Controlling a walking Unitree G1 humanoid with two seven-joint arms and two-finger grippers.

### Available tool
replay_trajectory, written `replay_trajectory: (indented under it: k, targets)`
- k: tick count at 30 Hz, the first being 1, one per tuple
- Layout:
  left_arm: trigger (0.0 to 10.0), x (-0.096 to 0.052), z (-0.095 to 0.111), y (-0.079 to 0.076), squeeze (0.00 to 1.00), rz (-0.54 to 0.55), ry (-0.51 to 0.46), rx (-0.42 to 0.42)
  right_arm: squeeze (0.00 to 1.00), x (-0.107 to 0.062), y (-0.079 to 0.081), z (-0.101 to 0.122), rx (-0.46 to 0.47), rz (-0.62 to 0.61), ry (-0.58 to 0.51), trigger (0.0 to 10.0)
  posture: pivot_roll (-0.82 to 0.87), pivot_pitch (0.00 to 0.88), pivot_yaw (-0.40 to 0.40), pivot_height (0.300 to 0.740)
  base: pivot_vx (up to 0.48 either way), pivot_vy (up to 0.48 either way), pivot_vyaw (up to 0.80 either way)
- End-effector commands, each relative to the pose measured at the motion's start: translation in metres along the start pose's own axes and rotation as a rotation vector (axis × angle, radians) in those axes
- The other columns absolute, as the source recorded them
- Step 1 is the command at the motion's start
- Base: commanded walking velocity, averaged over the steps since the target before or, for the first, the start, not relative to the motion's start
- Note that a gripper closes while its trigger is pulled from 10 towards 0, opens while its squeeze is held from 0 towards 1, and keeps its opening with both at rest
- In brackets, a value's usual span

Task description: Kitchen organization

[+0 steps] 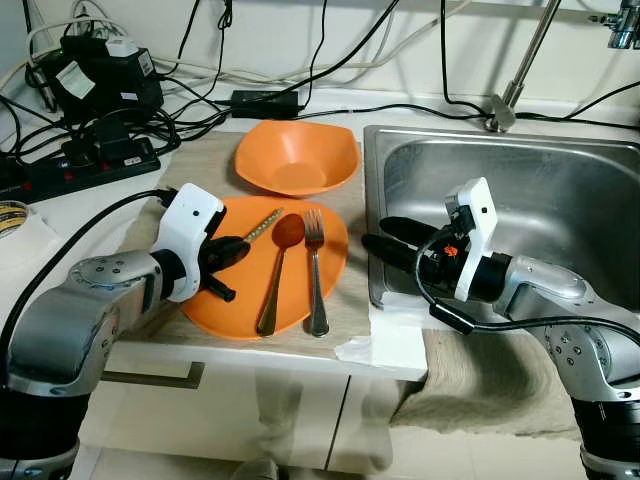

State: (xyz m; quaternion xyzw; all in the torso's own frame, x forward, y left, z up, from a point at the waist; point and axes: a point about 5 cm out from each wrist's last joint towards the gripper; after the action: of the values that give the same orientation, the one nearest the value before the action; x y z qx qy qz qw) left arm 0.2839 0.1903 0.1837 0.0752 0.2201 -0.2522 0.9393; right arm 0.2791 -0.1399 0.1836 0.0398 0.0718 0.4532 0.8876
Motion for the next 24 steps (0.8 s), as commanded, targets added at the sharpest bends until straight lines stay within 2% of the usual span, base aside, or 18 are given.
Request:
replay_trajectory:
  k: [1,7,15,17,21,24]
  targets:
    - [0.0,-0.001,0.007,0.005,0.0,0.028,-0.023,0.001,0.0,0.002,0.0,0.0,-0.009,-0.007,0.005,10.0,0.12,0.0,-0.002,0.74,0.0,0.0,0.0]
    - [0.0,-0.005,0.023,0.012,0.0,0.065,-0.08,0.022,0.0,0.002,-0.001,-0.001,-0.009,-0.013,0.004,10.0,0.12,0.0,-0.006,0.74,0.0,0.0,0.0]
    - [0.0,-0.003,0.03,0.008,0.0,0.055,-0.126,0.019,0.0,0.003,-0.003,-0.001,-0.007,-0.018,0.002,10.0,0.12,0.0,-0.006,0.74,0.0,0.0,0.0]
    - [0.0,-0.002,0.036,0.007,0.0,0.052,-0.167,0.018,0.0,0.003,-0.002,-0.001,-0.007,-0.02,0.001,10.0,0.12,0.0,-0.005,0.74,0.0,0.0,0.0]
    - [0.0,-0.002,0.037,0.008,0.0,0.056,-0.153,0.027,0.0,0.003,-0.002,-0.001,-0.006,-0.021,0.0,10.0,0.11,0.0,-0.004,0.74,0.0,0.0,0.0]
    - [0.0,-0.001,0.024,0.012,0.0,0.074,-0.072,0.039,0.0,0.003,-0.002,-0.002,-0.006,-0.022,0.0,10.0,0.11,0.0,-0.003,0.74,0.0,0.0,0.0]
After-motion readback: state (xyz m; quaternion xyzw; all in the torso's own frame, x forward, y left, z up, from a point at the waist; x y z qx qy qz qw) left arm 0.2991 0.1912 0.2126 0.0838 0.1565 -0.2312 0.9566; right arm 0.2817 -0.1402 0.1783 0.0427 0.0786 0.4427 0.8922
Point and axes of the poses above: a point about 5 cm out from each wrist's last joint towards the gripper, its own x axis pointing out of the wrist towards the gripper, its own z axis along the axis of the wrist's last joint, y = z × x, and after that the axes turned 3 degrees about -x, right-handed
